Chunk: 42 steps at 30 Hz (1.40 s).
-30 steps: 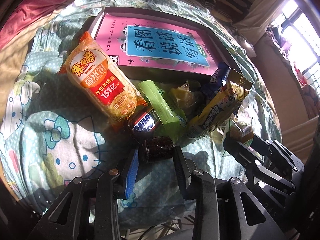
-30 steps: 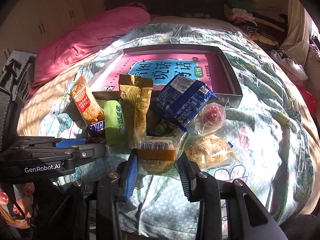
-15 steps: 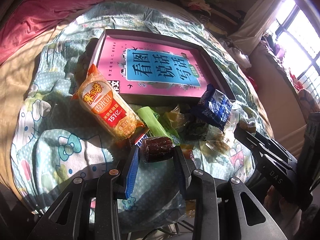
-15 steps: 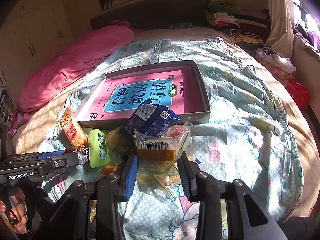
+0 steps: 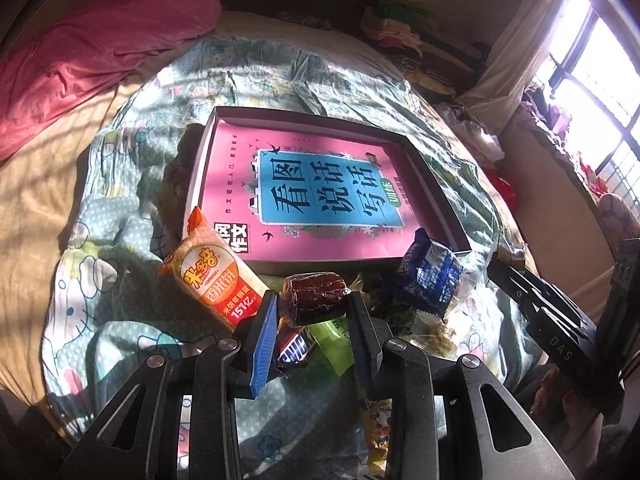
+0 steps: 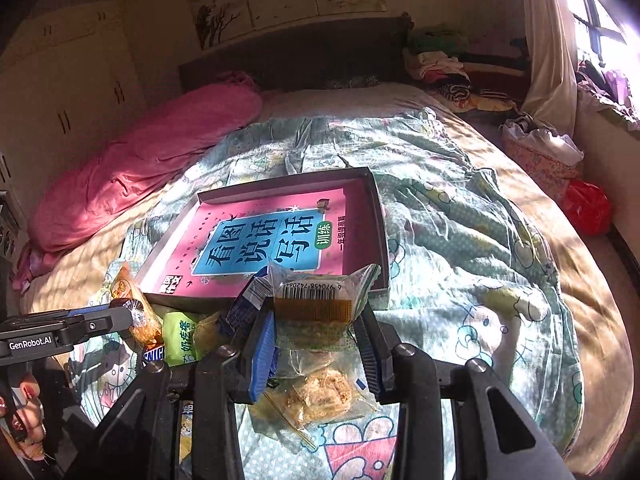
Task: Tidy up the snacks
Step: 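Carry the brown candy and cake bag over the pink tray with both tools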
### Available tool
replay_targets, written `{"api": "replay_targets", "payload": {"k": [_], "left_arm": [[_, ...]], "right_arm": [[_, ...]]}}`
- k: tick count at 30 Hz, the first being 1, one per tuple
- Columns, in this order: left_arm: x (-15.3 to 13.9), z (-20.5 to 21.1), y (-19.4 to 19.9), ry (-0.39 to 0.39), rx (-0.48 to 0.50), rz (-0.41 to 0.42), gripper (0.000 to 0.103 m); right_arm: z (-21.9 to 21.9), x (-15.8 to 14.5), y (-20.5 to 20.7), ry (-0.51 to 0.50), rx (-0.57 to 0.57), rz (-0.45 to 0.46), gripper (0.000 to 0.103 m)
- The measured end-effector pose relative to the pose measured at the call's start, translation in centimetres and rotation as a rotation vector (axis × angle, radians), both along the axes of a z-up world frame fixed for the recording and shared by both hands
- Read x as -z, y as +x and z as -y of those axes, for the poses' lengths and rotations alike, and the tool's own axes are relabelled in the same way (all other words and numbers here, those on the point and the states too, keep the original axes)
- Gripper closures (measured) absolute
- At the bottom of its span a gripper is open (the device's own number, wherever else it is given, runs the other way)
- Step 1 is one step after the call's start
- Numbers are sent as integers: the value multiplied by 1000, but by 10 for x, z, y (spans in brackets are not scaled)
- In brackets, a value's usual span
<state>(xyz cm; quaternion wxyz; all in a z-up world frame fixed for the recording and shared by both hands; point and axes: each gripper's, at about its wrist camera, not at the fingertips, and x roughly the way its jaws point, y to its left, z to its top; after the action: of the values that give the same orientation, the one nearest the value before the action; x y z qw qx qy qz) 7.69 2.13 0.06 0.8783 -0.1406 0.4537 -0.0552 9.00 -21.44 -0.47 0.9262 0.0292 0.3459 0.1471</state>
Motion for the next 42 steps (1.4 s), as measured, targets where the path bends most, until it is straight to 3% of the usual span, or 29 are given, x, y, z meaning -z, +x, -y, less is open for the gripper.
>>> {"api": "replay_targets", "payload": {"k": [17,29,42], "left_arm": [[1,-10,63,40,-89,9,68],[22,-7,90,78,-77,-52,68],[31,3,99,137,-51,-66,68]], "right_arm": [[-8,2,61,-3,-35,3,65],[-12,25,95,-14,-58,-77,65],[-11,40,99,-30,-52,-143,64]]}}
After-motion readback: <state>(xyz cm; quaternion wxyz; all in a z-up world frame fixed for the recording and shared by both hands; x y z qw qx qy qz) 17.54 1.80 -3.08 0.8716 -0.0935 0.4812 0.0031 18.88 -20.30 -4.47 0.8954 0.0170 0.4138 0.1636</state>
